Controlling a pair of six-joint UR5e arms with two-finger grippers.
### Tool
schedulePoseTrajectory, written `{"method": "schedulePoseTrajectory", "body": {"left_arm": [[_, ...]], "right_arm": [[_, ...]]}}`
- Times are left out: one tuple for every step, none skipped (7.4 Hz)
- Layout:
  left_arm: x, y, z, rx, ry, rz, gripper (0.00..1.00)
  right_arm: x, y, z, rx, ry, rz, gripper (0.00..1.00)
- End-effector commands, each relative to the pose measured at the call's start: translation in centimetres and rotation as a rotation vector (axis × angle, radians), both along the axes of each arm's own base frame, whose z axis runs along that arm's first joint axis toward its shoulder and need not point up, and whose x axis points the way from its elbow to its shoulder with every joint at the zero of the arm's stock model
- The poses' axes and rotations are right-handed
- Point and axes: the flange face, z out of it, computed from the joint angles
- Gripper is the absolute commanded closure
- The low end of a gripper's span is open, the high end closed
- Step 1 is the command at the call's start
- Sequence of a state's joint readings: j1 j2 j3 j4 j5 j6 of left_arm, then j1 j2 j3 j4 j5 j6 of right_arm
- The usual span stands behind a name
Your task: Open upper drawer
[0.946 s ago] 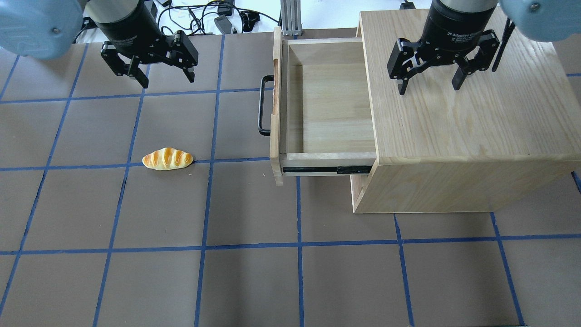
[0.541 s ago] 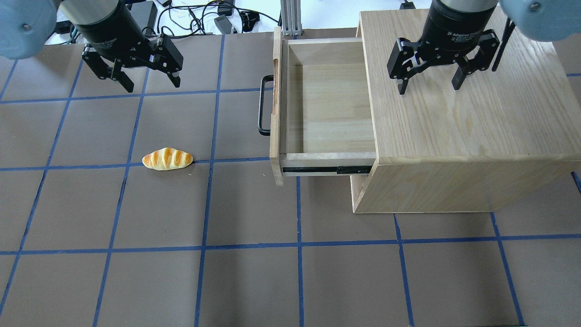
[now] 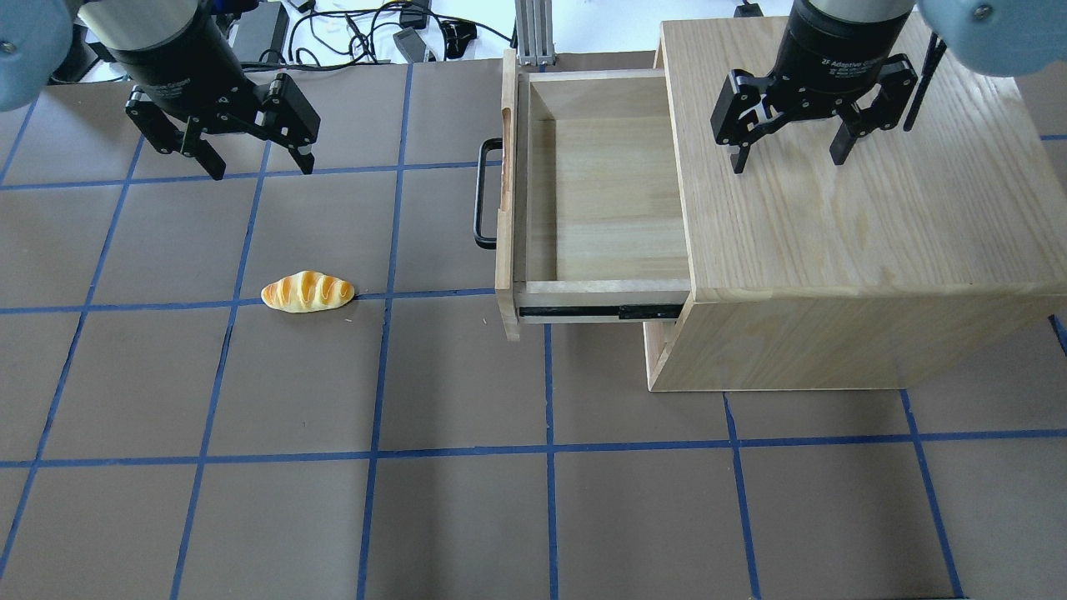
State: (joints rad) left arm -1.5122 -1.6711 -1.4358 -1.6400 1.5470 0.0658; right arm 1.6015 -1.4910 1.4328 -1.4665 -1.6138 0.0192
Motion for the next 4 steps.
{"method": "schedulePoseTrajectory", "body": {"left_arm": [[0.06,0.20,0.11,-0.001,-0.001,0.001,0.00],[0.06,0.19,0.19,-0.002,-0.001,0.001,0.00],[0.07,0.31,0.27,-0.004,-0.003,0.001,0.00],[0.07,0.36,0.35,-0.005,-0.003,0.001,0.00]], "right_arm": [[0.00,0.00,0.00,0.000,0.000,-0.001,0.00],[0.00,0.00,0.00,0.000,0.000,0.001,0.00],[0.00,0.01,-0.07,0.001,0.000,0.001,0.00],[0.00,0.00,0.00,0.000,0.000,-0.001,0.00]]}}
